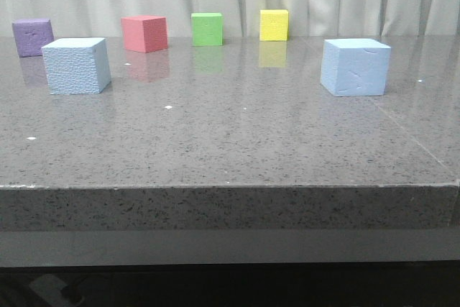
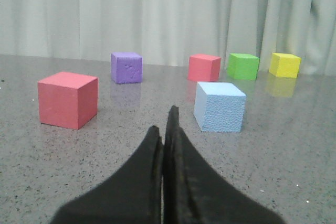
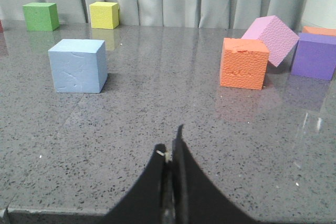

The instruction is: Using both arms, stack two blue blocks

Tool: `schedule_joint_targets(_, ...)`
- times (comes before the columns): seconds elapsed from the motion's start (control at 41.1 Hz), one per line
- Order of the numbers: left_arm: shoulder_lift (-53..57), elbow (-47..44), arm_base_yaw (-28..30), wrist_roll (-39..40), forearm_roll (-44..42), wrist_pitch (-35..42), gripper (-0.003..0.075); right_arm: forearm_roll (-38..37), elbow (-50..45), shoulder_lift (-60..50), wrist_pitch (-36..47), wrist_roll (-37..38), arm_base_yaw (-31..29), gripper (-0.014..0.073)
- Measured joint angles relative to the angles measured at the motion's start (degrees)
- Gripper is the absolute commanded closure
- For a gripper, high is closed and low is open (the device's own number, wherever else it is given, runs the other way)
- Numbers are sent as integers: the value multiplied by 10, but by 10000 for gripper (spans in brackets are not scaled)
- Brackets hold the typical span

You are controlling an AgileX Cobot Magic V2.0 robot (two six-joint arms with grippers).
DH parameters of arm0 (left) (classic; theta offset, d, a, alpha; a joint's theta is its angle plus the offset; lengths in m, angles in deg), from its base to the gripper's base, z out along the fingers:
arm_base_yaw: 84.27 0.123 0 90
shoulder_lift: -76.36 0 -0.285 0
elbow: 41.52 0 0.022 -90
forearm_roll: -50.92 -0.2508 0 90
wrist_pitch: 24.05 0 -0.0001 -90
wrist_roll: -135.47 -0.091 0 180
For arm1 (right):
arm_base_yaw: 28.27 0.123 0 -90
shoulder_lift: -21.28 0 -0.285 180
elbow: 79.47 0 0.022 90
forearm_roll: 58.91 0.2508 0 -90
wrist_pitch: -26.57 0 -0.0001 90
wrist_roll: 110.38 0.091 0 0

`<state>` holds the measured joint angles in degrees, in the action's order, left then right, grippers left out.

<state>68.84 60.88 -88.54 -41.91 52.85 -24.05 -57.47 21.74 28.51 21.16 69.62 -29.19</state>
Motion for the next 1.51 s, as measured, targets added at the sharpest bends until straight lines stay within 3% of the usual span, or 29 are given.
schedule_joint_targets(0.146, 0, 11, 0, 0, 0, 0, 741, 0, 4, 0, -3, 0, 0, 661)
schedule_joint_targets(0.316, 0, 96, 0, 0, 0, -46, 741, 0, 69, 0, -40, 0, 0, 661)
schedule_joint_targets(0.487, -31, 221, 0, 0, -1, -145, 741, 0, 180, 11, -101, 0, 0, 661)
schedule_joint_targets(0.754, -156, 373, 0, 0, -1, -282, 741, 0, 313, 131, -226, 0, 0, 661)
schedule_joint_targets(1.046, -231, 393, 0, 0, -1, -320, 741, 0, 353, 242, -305, 0, 0, 661)
schedule_joint_targets(1.509, -245, 393, 0, 0, -2, -321, 741, 0, 353, 255, -308, 0, 0, 661)
